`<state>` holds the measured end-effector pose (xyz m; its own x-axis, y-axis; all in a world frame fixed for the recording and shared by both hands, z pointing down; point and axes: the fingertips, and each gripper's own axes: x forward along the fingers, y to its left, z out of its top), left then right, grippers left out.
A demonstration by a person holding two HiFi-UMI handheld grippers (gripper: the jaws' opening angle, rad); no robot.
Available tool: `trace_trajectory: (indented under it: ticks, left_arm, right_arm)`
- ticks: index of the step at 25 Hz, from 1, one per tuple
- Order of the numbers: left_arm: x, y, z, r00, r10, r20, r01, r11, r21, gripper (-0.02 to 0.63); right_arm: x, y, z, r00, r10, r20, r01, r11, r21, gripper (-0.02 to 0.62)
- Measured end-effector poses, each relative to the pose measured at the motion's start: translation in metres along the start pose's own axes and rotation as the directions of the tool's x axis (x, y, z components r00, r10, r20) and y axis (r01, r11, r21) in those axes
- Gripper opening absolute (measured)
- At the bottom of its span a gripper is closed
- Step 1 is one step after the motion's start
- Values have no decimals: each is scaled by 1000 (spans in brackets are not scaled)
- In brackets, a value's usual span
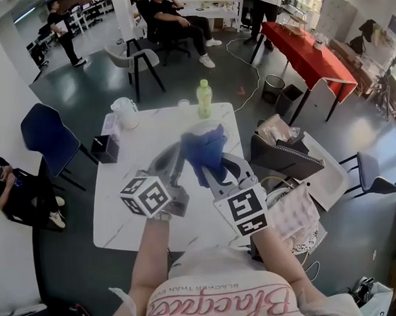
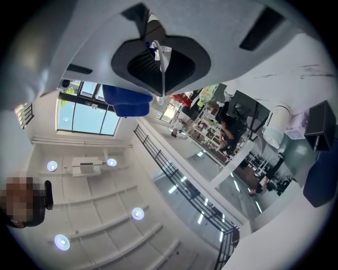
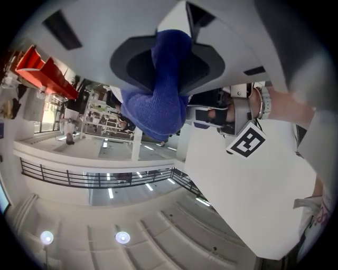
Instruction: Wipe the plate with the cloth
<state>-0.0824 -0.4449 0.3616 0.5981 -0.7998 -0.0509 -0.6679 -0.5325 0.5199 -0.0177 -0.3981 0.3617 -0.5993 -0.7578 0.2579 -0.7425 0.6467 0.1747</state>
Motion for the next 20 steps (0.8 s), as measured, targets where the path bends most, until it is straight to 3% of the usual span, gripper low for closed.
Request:
trace_trajectory:
  ticks: [5, 15, 20]
  left_arm:
    - [-2, 0, 1, 1000, -1, 6, 1, 1000, -9, 17]
    - [-4, -1, 0, 999, -37, 9, 37, 999, -11, 17]
    - [-5, 0, 2, 998, -58, 10, 57, 993, 105, 17]
  right_arm:
    - [8, 5, -17, 998, 21, -53, -22, 999, -24, 104]
    - [7, -62, -63, 976, -136, -168, 136, 991, -15, 104]
    - [0, -101, -65, 957, -225, -185, 225, 974, -23, 104]
